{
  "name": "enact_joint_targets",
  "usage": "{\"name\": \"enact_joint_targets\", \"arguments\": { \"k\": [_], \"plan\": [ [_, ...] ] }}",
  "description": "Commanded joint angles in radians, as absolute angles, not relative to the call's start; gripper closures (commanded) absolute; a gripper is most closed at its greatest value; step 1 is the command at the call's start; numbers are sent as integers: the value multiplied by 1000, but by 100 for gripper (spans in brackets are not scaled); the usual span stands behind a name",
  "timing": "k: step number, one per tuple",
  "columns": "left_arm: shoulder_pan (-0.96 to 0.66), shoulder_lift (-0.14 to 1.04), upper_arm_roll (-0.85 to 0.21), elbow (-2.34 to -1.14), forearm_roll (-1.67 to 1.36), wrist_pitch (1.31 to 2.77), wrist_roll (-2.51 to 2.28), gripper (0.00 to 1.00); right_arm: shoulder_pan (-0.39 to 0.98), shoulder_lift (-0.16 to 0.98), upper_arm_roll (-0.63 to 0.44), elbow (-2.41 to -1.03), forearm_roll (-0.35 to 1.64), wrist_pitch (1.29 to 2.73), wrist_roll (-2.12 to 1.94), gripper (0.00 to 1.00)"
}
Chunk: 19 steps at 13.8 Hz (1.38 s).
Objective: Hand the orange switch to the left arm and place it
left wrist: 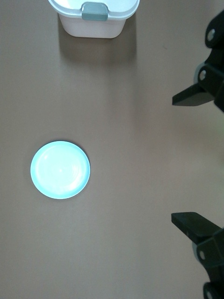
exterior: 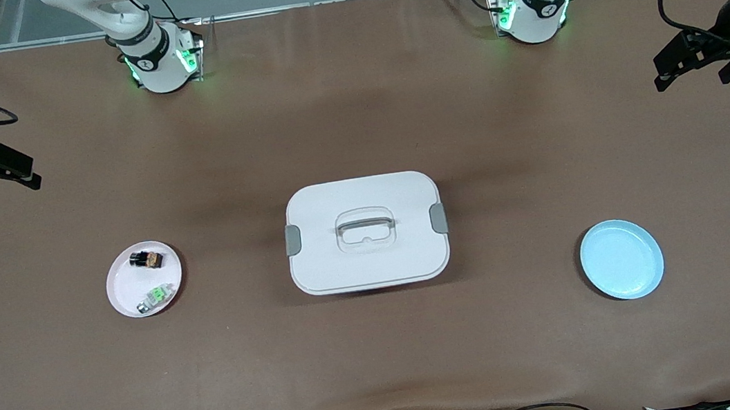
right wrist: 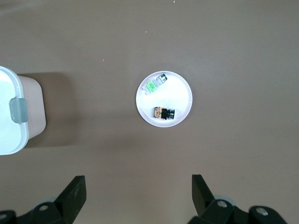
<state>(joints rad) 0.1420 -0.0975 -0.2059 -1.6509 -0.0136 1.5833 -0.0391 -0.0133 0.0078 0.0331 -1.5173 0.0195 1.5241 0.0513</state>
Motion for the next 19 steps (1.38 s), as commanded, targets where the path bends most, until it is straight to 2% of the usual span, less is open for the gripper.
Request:
{"name": "enact_joint_targets", "arguments": {
  "k": [1,12,17,19],
  "plan": [
    [138,-94,-213,-1632,5,1565,-28,0,-21,-2,40,-1514,12,1505,63,0],
    [152,-78,-212,-1591,8,1566,-28,0,-21,-2,40,-1513,23,1517,63,0],
    [152,-78,-215,-1588,6,1511,-35,0,-21,-2,40,-1513,23,1519,63,0],
    [156,-45,-210,-1559,0,1519,-23,0,-20,-2,40,-1511,25,1520,64,0]
  ]
}}
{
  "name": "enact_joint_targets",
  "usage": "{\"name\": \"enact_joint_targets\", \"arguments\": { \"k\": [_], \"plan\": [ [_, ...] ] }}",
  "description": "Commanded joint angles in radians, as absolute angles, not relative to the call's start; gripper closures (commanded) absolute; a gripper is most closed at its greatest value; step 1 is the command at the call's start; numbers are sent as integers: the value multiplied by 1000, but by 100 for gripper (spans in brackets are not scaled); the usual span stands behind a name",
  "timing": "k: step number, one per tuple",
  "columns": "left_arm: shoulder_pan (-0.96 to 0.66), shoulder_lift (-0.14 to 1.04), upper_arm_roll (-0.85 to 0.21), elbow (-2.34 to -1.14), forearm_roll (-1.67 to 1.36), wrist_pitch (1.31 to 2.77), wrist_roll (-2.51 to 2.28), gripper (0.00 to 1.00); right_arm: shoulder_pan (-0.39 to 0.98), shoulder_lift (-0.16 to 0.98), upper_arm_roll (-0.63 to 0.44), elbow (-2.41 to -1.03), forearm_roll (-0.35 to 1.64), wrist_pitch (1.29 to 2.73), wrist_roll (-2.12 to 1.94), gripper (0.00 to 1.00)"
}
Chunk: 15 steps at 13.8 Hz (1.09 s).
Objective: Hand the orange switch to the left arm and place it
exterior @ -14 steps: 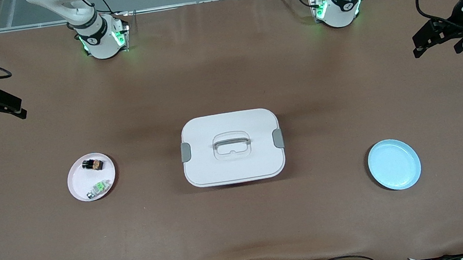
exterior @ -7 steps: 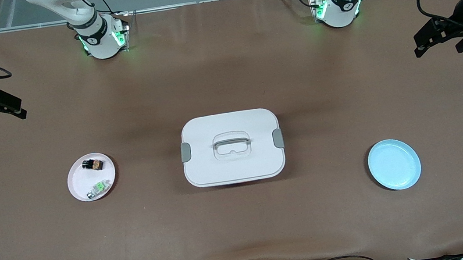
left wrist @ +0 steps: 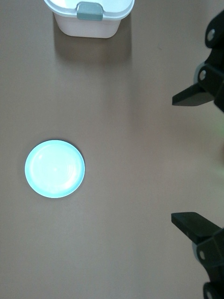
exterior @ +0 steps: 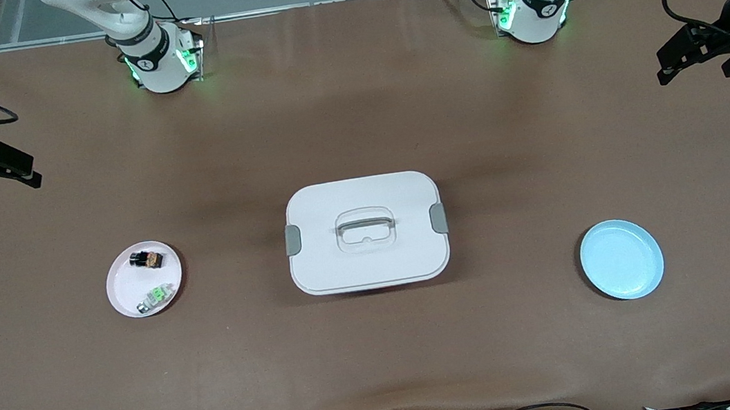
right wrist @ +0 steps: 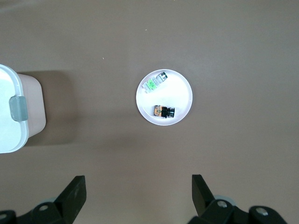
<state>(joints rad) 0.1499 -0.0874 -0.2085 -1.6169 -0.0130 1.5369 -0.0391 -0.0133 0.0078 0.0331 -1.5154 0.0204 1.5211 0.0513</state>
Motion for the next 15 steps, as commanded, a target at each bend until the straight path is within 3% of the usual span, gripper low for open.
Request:
{"name": "enact_joint_targets", "arguments": {
  "k": [1,15],
  "plan": [
    [152,-23,-212,-1521,5,1519,-29,0,-20,-2,40,-1505,26,1520,64,0],
    [155,-5,-212,-1516,8,1516,-43,0,-21,-2,40,-1496,64,1511,78,0]
  ]
}}
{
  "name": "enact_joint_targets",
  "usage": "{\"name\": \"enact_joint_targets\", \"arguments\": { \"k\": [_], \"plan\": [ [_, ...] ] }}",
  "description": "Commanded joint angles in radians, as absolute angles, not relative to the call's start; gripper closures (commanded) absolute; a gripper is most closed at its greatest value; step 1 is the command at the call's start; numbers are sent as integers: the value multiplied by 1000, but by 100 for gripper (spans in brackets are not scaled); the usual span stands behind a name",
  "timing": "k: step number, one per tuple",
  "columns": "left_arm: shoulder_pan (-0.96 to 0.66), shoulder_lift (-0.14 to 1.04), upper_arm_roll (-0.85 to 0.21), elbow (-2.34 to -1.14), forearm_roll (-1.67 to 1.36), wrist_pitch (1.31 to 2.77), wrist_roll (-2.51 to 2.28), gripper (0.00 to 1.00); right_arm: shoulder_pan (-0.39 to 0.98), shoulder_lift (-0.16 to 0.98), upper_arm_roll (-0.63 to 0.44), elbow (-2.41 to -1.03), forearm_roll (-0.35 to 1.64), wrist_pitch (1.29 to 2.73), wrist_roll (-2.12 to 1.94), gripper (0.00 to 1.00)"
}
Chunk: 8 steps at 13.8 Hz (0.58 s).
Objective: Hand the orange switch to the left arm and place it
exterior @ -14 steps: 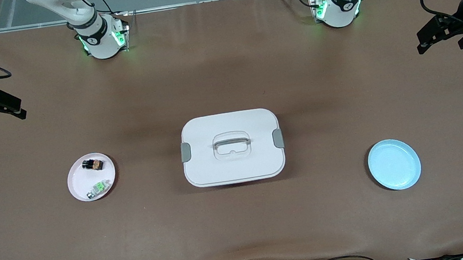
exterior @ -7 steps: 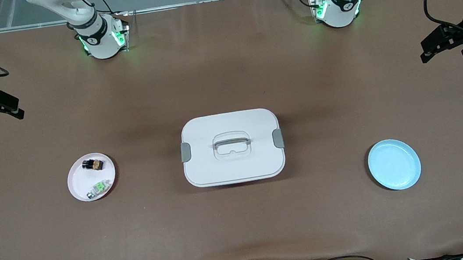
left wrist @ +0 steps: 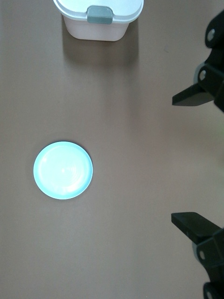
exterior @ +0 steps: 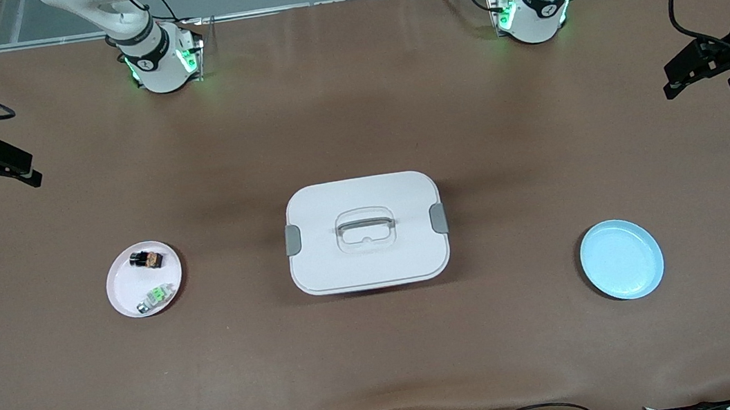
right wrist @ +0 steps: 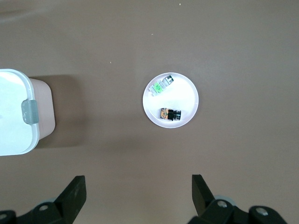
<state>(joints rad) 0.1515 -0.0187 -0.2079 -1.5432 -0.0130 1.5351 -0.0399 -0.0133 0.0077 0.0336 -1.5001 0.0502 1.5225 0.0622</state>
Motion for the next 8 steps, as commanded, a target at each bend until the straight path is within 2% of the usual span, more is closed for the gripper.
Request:
{"name": "enact_joint_targets", "arguments": {
  "k": [1,8],
  "plan": [
    [155,-5,-212,-1516,8,1517,-43,0,-21,-2,40,-1496,64,1509,77,0],
    [153,-5,-212,-1523,8,1516,-32,0,-28,-2,40,-1496,63,1506,69,0]
  ]
}}
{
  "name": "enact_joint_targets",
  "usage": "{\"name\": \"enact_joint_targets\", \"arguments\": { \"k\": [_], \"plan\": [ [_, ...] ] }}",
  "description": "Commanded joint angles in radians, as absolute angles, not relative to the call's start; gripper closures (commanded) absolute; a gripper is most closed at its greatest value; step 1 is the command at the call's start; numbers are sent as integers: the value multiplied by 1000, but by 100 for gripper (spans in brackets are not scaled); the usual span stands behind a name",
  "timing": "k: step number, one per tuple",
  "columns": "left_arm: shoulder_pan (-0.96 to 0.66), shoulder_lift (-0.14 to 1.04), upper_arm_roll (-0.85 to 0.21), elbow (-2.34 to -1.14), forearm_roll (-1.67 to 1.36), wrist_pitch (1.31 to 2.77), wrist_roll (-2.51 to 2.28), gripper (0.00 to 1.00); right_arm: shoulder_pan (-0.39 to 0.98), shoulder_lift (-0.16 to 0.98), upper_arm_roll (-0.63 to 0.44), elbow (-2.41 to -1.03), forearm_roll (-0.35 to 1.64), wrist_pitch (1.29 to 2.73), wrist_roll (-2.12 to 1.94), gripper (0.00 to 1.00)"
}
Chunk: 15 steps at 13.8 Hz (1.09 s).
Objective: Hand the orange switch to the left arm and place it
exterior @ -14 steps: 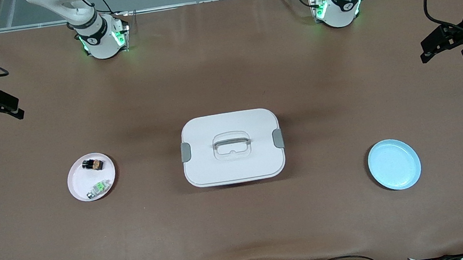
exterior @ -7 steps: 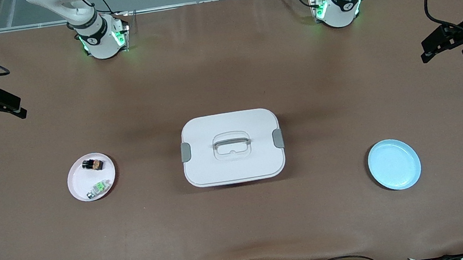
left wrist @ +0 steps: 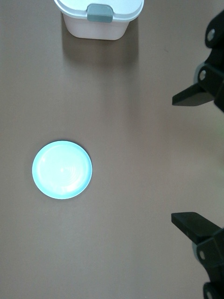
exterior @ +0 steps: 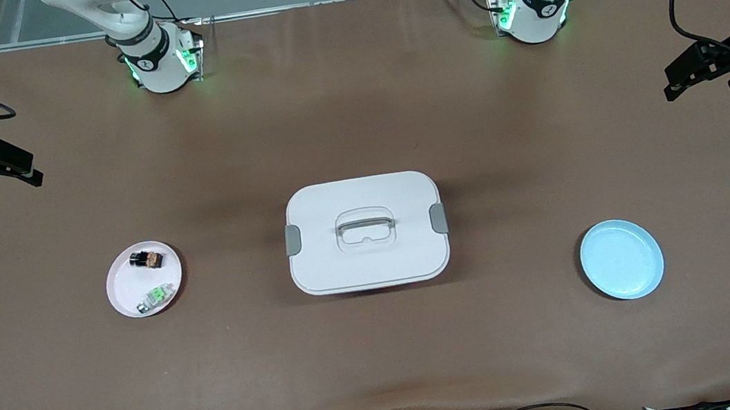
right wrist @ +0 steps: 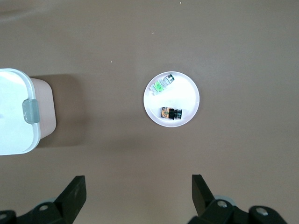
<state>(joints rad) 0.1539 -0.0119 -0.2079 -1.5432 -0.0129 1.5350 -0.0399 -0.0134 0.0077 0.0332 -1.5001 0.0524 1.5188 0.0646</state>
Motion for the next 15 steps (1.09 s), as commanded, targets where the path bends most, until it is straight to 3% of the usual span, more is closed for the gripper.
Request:
{"name": "enact_joint_targets", "arguments": {
  "k": [1,10,15],
  "plan": [
    [153,-8,-212,-1528,8,1513,-32,0,-26,-2,40,-1496,64,1508,68,0],
    [146,-9,-219,-1532,8,1494,-43,0,-32,52,38,-1516,43,1497,71,0],
    [127,-5,-224,-1534,6,1493,-48,0,-77,202,40,-1505,58,1497,60,0]
  ]
}}
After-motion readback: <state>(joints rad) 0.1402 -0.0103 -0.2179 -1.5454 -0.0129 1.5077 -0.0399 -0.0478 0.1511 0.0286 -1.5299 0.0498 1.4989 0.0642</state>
